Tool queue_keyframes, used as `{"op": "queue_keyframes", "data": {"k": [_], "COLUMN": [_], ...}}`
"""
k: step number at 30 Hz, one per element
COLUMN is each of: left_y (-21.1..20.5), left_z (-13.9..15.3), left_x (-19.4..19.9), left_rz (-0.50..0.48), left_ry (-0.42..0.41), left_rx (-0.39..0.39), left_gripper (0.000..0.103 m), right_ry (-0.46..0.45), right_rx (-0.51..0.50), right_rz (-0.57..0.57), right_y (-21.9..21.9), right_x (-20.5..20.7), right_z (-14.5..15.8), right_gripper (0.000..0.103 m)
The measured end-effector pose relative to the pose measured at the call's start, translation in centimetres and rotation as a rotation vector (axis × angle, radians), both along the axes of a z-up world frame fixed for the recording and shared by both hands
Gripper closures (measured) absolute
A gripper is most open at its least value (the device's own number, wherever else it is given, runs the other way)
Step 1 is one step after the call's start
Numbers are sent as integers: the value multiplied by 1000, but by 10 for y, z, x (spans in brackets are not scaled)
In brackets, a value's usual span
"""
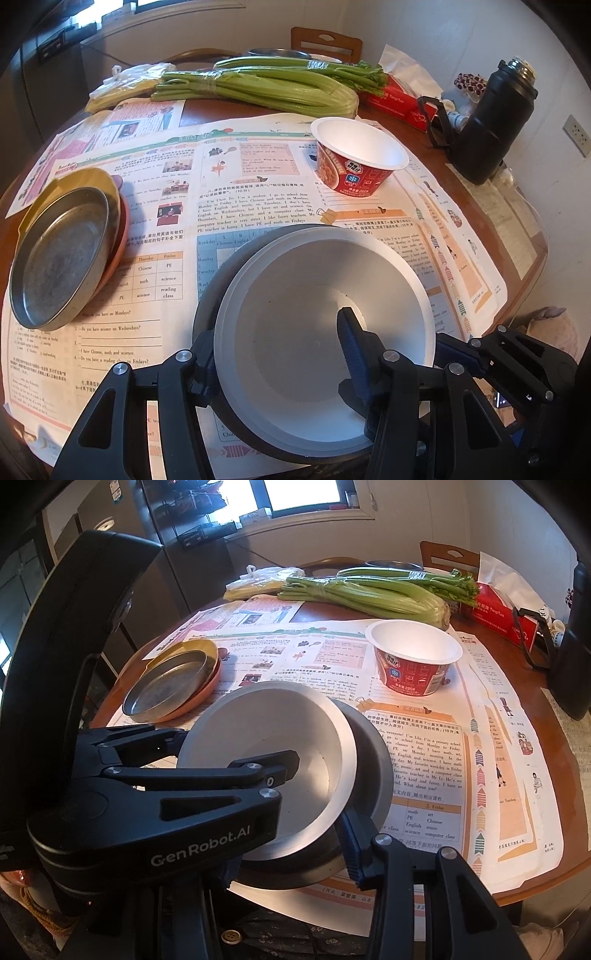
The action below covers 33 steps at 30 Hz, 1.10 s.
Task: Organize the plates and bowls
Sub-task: 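Lower the white foam bowl into the steel bowl with the left tool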
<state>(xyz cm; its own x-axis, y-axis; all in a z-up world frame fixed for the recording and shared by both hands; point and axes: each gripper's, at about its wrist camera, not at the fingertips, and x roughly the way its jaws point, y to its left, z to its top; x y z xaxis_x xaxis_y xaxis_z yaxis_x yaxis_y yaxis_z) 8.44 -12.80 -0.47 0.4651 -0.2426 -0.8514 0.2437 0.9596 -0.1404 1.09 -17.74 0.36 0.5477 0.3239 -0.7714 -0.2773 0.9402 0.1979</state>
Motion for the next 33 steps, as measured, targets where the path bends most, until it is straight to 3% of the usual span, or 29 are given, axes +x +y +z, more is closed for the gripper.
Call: {"op": "queue_keyframes", "data": {"k": [33], "left_y": [0], "left_z": [17], "left_x": [-1], "left_rz": [-27], "left_ry": [-39], "left_rx": [-34], "left_gripper": [46], "right_ry": [-37], "right_rx": [-9], "right_rz": [-76], "right_y": [-29], "right_x": [2], "right_z": [11], "right_gripper": [58]}}
